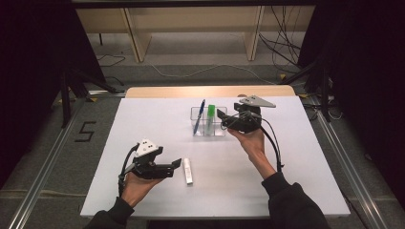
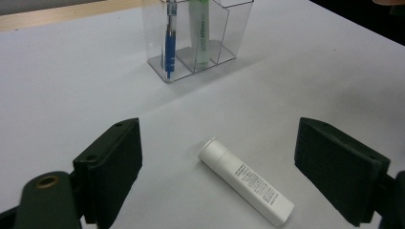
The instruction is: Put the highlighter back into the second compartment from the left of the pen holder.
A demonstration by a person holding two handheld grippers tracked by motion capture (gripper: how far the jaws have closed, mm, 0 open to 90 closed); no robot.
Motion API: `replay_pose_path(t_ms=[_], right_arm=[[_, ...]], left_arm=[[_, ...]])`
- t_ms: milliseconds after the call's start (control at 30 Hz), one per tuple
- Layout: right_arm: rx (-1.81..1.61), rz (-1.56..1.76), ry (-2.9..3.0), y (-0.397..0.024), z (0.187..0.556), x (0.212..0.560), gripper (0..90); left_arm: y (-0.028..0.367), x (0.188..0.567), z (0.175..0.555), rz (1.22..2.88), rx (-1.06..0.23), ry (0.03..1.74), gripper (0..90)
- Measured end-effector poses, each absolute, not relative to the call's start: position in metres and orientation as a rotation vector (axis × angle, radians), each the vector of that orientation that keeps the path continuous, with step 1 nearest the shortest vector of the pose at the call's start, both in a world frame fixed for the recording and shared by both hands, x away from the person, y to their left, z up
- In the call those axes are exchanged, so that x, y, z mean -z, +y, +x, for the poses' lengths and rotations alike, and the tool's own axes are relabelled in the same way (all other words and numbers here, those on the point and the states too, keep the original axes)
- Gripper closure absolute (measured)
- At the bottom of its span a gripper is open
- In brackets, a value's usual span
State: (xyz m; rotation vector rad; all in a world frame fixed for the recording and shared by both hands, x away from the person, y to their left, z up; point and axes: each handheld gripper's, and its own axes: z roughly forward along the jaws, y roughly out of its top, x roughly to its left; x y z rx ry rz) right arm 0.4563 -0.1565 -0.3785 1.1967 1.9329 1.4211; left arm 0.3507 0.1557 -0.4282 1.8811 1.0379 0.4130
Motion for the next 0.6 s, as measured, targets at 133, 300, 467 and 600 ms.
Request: replay_pose_path(t_ms=[133,300,467,600], right_arm=[[-1.427,1.193,1.931,-0.164,0.450,0.380,27.0],[-1.437,1.183,1.938,-0.171,0.442,0.382,26.9],[-1.437,1.163,1.955,-0.176,0.434,0.386,24.8],[-1.446,1.155,1.962,-0.180,0.425,0.389,24.4]], left_arm=[[0.154,0.429,0.351,1.882,-0.408,1.046,16.0],[0.154,0.430,0.352,1.890,-0.405,1.052,16.0],[0.154,0.430,0.352,1.902,-0.402,1.055,15.8],[0.153,0.431,0.352,1.906,-0.397,1.065,15.8]])
